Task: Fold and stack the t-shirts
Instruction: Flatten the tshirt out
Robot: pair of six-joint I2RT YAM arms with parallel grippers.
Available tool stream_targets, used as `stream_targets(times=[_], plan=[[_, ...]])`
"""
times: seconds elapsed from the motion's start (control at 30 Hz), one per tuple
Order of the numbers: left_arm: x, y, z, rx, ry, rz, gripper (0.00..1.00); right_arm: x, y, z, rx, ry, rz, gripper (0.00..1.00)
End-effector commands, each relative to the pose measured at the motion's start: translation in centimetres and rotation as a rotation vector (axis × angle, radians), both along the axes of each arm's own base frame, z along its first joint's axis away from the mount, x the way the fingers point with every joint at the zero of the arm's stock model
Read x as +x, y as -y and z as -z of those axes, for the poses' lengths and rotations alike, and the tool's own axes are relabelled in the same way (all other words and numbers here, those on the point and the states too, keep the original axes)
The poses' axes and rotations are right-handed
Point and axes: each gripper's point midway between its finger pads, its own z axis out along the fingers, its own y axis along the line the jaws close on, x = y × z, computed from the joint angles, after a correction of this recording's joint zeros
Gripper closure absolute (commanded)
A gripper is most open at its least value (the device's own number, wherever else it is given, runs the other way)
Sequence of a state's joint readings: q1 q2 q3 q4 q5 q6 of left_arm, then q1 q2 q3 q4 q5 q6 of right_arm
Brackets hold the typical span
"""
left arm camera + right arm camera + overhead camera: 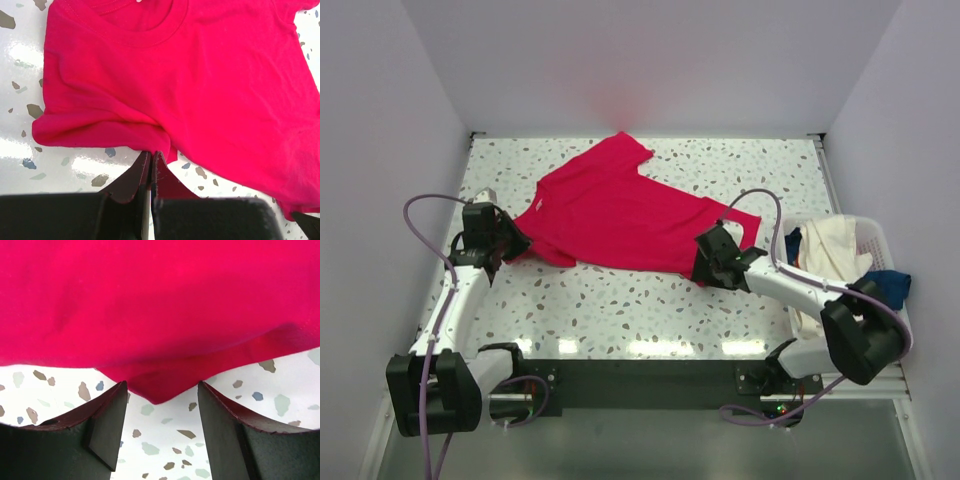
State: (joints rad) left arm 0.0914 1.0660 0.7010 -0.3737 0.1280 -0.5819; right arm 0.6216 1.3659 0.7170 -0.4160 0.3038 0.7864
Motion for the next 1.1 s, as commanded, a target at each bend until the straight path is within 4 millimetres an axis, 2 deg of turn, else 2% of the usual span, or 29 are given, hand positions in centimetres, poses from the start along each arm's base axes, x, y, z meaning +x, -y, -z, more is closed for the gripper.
stream_targets(times=[0.0,0.17,0.27,0.3,0.37,0.43,0.47,0.5,0.57,0.6,0.63,0.7,0.73,0.8,0.87,0.9,0.97,1.0,1.03,1.07], plan=[[1.5,-0.1,-2.3,0.008,0.081,0.017,1.0,1.7,-1.0,-0.2,0.037,0.06,0.036,0.38],[1.5,-0.1,-2.1,0.005,0.078,0.016,1.0,2.2,-1.7,0.7,0.044,0.04,0.031,0.41],[1.5,-0.1,-2.1,0.006,0.078,0.013,1.0,2.2,-1.3,0.8,0.023,0.039,0.042,0.46],[1.5,-0.1,-2.1,0.004,0.081,0.015,1.0,2.6,-1.4,0.3,0.023,0.05,0.045,0.61],[1.5,-0.1,-2.3,0.004,0.082,0.014,1.0,2.7,-0.9,-0.6,-0.009,0.054,0.037,0.8],[1.5,-0.1,-2.4,0.005,0.084,0.016,1.0,3.8,-0.1,-3.1,-0.067,0.1,0.054,1.0],[1.6,-0.1,-2.6,0.007,0.088,0.015,1.0,4.3,0.3,-4.1,-0.099,0.116,0.042,1.0],[1.6,-0.1,-2.9,0.006,0.094,0.014,1.0,5.3,1.2,-6.3,-0.135,0.15,0.053,1.0],[1.7,-0.1,-3.2,0.005,0.099,0.014,1.0,6.2,2.0,-8.3,-0.155,0.181,0.066,1.0],[1.7,-0.1,-3.6,0.006,0.109,0.014,1.0,7.0,2.3,-10.3,-0.147,0.221,0.077,1.0],[1.7,-0.1,-4.0,0.006,0.112,0.012,1.0,7.4,3.5,-11.2,-0.161,0.226,0.092,1.0],[1.7,-0.3,-4.7,0.013,0.127,0.005,1.0,8.4,4.4,-13.4,-0.15,0.26,0.113,1.0],[1.7,-0.3,-5.2,0.015,0.133,0.002,1.0,8.9,5.8,-14.2,-0.156,0.269,0.136,1.0],[1.6,-0.6,-5.8,0.024,0.142,-0.017,1.0,9.9,6.8,-16.0,-0.147,0.302,0.158,1.0],[1.6,-1.1,-6.6,0.041,0.163,-0.039,1.0,11.1,7.9,-16.7,-0.163,0.308,0.18,1.0],[1.8,-1.2,-6.9,0.043,0.174,-0.043,1.0,12.1,7.9,-17.9,-0.156,0.333,0.185,1.0],[2.2,-1.4,-7.4,0.046,0.182,-0.057,1.0,14.3,8.0,-16.9,-0.17,0.304,0.172,1.0],[2.7,-1.5,-7.4,0.044,0.183,-0.065,1.0,15.7,7.7,-18.2,-0.157,0.327,0.171,1.0],[3.1,-1.7,-7.6,0.045,0.191,-0.07,1.0,16.8,7.5,-17.7,-0.154,0.311,0.157,1.0],[3.3,-1.9,-7.5,0.048,0.193,-0.081,1.0,18.2,7.2,-15.9,-0.166,0.273,0.146,1.0]])
